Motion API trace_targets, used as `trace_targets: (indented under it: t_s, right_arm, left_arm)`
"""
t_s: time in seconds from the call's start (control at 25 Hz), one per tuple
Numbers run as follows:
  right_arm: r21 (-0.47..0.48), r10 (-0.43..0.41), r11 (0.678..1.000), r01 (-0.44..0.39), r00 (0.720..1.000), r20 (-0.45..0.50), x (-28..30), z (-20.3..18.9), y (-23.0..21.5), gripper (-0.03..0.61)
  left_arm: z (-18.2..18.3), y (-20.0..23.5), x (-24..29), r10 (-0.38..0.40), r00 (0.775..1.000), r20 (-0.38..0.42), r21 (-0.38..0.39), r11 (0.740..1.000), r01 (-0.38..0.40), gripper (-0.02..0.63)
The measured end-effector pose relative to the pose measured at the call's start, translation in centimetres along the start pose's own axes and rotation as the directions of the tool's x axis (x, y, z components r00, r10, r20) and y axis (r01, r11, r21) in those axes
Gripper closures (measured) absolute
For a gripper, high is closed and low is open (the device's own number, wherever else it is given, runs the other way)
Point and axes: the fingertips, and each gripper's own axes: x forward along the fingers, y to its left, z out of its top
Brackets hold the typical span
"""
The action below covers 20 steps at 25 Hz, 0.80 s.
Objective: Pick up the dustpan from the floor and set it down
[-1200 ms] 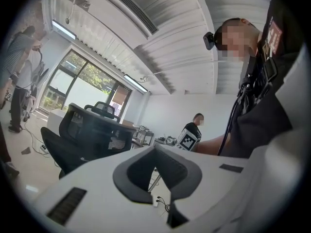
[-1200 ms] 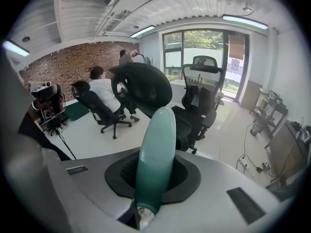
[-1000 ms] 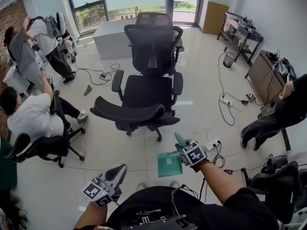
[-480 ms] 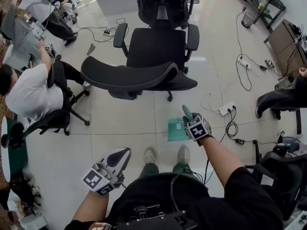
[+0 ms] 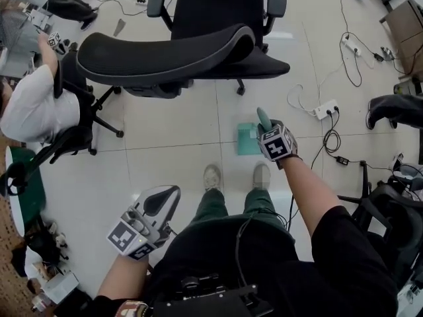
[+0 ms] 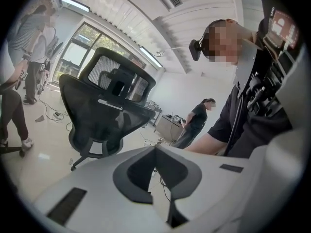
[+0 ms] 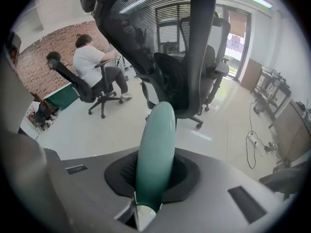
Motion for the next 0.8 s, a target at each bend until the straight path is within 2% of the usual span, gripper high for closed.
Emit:
trace_targets:
  t_s: [0.12,0.36,0.44,0.48,0.64,0.8]
  right_arm:
    - [0.008,0.005,1.000,-0.005,1.000,0.022,1.0,0.5,-0.5,0.508]
    - [0.040,-0.014,0.999,0.015,1.000,-0.025,1.7,0.8,-2.6,0.506]
    - [0.050,-0.020,0.999,0.021,1.000,-0.021,1.4,1.0,-3.3,0.444]
    - [0.056,-0.023,0.998,0.024,1.000,-0.016,1.1,1.1,-3.6,0.433]
    - [0.055,-0.042,0.998,0.042,0.999,-0.003,-0.3,1.3,-4.6,0.427]
    - [0.069,-0.050,0.996,0.048,0.998,0.029,-4.1,1.5,-5.3,0.407]
  left_arm:
    - [-0.4,0.3,0.4,0.000,1.000,-0.011,-0.006,1.000,0.000,0.598]
    - [-0.6,-0.3,0.7,0.000,0.999,-0.038,-0.002,1.000,0.000,0.598]
    - [-0.1,-0.5,0.5,0.003,0.999,-0.032,0.007,1.000,-0.003,0.598]
    - [0.1,-0.5,0.3,0.005,0.999,-0.033,0.008,1.000,-0.005,0.598]
    - [0.1,-1.0,0.1,0.007,0.999,-0.041,0.007,1.000,-0.007,0.598]
    - [1.8,-2.8,0.9,-0.008,1.000,-0.018,0.033,0.999,0.009,0.598]
